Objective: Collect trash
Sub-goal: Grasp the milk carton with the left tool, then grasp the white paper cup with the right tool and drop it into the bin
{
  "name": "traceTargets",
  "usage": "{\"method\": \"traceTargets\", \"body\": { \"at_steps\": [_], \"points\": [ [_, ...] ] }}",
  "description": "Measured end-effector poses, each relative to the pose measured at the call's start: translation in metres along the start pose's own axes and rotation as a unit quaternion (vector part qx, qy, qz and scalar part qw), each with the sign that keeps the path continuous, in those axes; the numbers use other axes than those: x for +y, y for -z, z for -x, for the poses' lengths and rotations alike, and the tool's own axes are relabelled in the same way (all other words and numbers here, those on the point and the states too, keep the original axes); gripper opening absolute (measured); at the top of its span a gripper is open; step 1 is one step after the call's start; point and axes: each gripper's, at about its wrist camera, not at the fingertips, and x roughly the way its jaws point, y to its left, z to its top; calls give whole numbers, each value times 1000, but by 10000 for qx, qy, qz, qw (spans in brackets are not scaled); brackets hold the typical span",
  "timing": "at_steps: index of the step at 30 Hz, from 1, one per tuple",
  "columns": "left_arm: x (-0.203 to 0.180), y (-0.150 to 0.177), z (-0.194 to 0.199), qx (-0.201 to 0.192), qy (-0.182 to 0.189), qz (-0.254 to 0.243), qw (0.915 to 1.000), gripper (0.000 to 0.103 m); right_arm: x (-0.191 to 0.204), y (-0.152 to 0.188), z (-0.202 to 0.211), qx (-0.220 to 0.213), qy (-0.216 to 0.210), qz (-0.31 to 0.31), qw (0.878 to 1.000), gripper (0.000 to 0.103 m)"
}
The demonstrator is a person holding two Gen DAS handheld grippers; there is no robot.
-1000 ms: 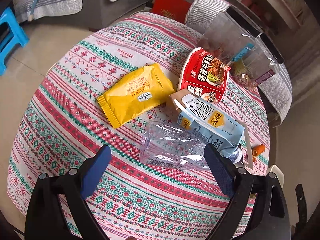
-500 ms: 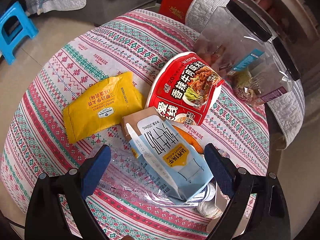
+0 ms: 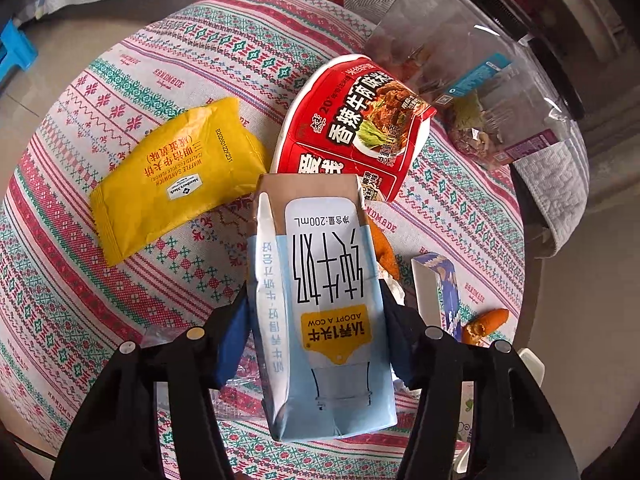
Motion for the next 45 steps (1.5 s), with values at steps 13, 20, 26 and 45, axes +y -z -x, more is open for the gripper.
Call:
{"method": "traceTargets", "body": {
  "at_steps": [13,20,26,45],
  "points": [
    [0,75,74,-1213,602,-882,9869,58,45,13,-33,114,195,628,9978,96],
    [-15,81,73,-1286,584,-1305,9813,58,43,9,-52,201,-11,427,9989,76],
    [-21,85,70,-1324,583,-1458,9787,58,41,7,-55,248,-320,248,9989,54],
    [-60,103,80,-1720,744,-1823,9652,58,-5,-3,13,-878,161,106,9960,55]
  ]
}}
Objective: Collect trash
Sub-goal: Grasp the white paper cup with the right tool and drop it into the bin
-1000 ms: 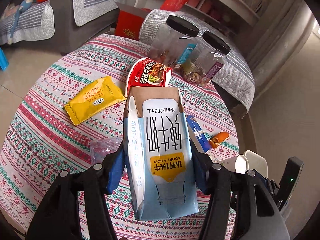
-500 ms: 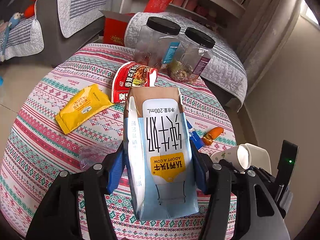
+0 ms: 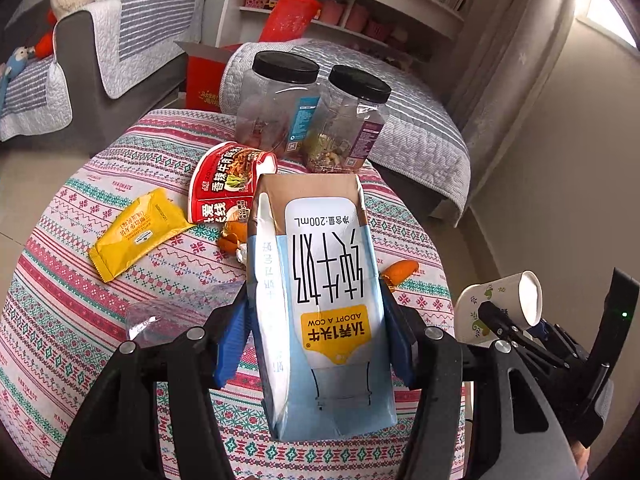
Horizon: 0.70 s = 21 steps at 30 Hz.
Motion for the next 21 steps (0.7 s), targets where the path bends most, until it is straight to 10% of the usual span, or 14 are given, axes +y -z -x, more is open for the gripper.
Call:
{"method": "traceTargets", "body": {
  "at_steps": [21],
  "points": [
    [-109,35,-38,207,767,-898,9928,58,-124,23,12,391,1827,-928,9780,65]
  ]
}}
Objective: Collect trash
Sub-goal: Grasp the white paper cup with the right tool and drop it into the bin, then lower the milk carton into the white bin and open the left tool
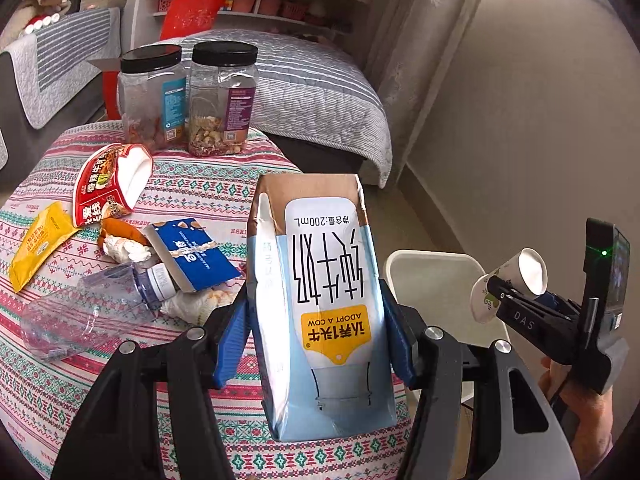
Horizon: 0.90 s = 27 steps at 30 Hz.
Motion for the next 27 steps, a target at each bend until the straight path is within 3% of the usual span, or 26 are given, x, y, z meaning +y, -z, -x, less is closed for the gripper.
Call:
{"method": "traceTargets", "body": {
  "at_steps": [2,5,17,19,20,23,27],
  "points": [
    [-13,2,-8,44,113,-70,9999,58,-11,-1,4,-91,128,-117,9998,77],
    [-31,5,-24,194,398,-31,9990,58,-30,-3,12,-266,287,-282,9988,83],
    [-121,11,-72,639,1120,-299,9912,60,-93,-14,29,-571,589,-1113,9904,88],
    [-125,10,-77,747,1241,-244,9892,79,-99,-15,31,-609,626,-1207,9888,89],
    [-127,9,-76,753,1274,-223,9887,81,-101,-15,31,-611,618,-1250,9884,90],
    [-123,5,-72,684,1164,-268,9905,83,-99,-16,30,-614,593,-1289,9880,92],
    [-106,-2,-58,407,476,-455,9970,85,-83,-15,33,-654,544,-1104,9902,96]
  ]
}}
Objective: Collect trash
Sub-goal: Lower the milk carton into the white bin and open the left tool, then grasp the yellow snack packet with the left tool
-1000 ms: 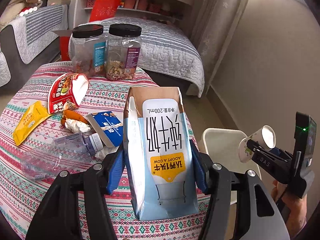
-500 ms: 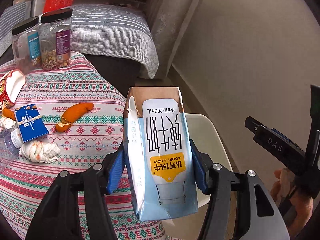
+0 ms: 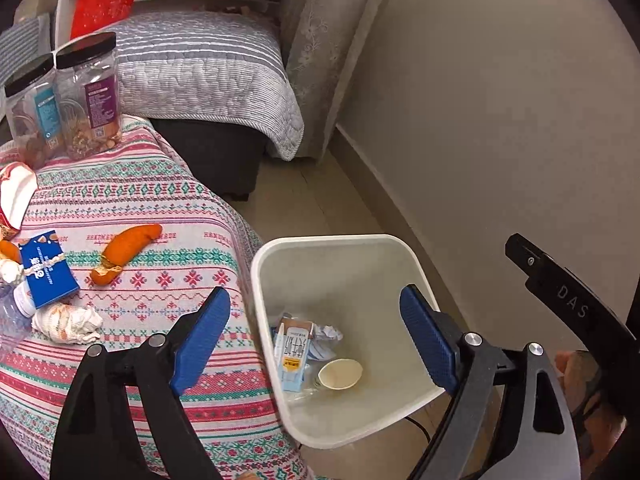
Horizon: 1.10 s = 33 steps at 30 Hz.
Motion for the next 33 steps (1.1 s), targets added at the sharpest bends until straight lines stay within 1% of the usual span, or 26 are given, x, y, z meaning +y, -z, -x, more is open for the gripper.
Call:
{"method": "traceTargets", "body": {
  "at_steps": [3,7,11,17,21,24,27,29,33],
  "points": [
    [22,-8,16,-208,-403,33,9990,90,21,4,6,-61,-73,272,9996,96],
    [45,-14,39,-455,-811,28,9957,90,51,9,14,-121,-236,621,9977,96],
    [69,-15,57,-548,-1200,46,9913,91,80,15,23,-191,-421,868,9952,96],
    [108,-12,76,-569,-1629,108,9849,92,127,26,40,-214,-778,1162,9899,96],
    [142,-13,86,-434,-1977,207,9791,92,158,33,47,-165,-1033,1291,9861,96],
    [178,-16,95,-259,-2297,315,9724,92,183,40,53,-121,-1219,1412,9824,96],
    [224,-19,105,-32,-2503,597,9663,92,206,50,59,-84,-1355,1604,9777,96],
    [259,-18,112,66,-2653,861,9603,92,219,56,61,-59,-1419,1748,9743,96],
    [326,-12,112,419,-2768,1324,9508,92,242,69,61,19,-1474,2073,9671,96]
  ]
}}
